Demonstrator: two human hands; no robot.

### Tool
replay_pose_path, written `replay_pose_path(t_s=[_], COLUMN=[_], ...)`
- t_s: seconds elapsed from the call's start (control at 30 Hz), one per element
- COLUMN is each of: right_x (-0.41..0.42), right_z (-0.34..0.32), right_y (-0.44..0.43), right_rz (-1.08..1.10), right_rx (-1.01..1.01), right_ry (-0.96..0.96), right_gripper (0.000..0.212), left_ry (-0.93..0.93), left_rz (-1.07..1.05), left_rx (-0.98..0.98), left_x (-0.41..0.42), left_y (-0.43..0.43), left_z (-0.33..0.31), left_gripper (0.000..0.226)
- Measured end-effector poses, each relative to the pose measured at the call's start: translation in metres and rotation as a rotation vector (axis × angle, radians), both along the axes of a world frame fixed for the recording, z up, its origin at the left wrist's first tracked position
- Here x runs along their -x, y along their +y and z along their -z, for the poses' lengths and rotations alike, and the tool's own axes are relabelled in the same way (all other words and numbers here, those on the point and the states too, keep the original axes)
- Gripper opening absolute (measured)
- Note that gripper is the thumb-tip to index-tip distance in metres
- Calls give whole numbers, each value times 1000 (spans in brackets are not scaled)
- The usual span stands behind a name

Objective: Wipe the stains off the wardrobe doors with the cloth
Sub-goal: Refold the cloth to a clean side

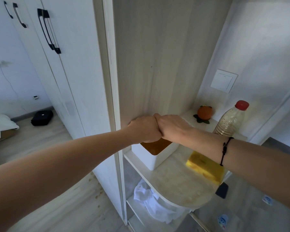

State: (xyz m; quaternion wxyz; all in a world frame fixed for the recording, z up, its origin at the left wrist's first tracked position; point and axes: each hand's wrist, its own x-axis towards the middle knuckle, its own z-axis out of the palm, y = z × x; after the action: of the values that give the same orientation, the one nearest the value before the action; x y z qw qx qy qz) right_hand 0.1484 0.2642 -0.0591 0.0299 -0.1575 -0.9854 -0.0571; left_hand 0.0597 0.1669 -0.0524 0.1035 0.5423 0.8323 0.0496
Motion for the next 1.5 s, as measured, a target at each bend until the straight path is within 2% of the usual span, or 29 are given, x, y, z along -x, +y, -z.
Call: replay_pose_path(t_s=[0.07,0.17,0.27,0.33,0.5,0.63,0.7,0.73,0.8,0.87,0.93,1.0,1.1,1.17,1.27,1.4,1.47,1.5], right_x=[1,3,4,5,6,2,2,2,1,-3,-9,-14,-19,-21,-21,-20,-20,-22], right_z=[0,-4,-4,-1,0,4,-1,-5,-9,-9,-10,-12,-10,-5,-4,-1,-4,-10], right_y=[3,10,10,10,14,12,15,15,14,12,10,10,9,9,10,2,0,0], right_rz=[-25,-90,-160,-186,-266,-315,-278,-248,-200,-145,-107,-80,-42,-35,-8,33,18,7], right_rx=[-43,-111,-106,-107,-111,-128,-162,-176,-184,-117,18,144,227,304,376,344,218,107], right_ry=[50,123,157,192,350,360,300,251,222,263,306,326,260,227,185,-20,-54,-11], right_gripper=[29,32,55,61,55,41,36,34,26,25,26,24,32,44,57,59,59,59], left_ry=[-61,-200,-481,-534,-721,-834,-780,-693,-387,-141,-51,-35,-65,-55,-30,120,90,44], left_rz=[-4,-26,-158,-185,-285,-278,-302,-283,-172,-82,-42,4,82,103,6,1,17,23], left_rx=[10,52,82,123,157,176,91,45,-37,-88,-162,-240,-227,-200,-155,-28,-53,-104], left_x=[1,2,8,10,6,0,-2,-3,-4,-2,-1,-2,-5,-4,-1,-4,-3,-4], left_y=[2,3,-3,-7,-9,-12,-8,-7,-5,-6,-9,-13,-17,-16,-15,-16,-20,-25], left_z=[-5,-13,-13,-18,-26,-22,-19,-18,-15,-14,-14,-14,-14,-9,-5,2,4,2], left_gripper=[4,25,36,38,33,30,26,23,17,17,15,25,36,35,23,28,31,33])
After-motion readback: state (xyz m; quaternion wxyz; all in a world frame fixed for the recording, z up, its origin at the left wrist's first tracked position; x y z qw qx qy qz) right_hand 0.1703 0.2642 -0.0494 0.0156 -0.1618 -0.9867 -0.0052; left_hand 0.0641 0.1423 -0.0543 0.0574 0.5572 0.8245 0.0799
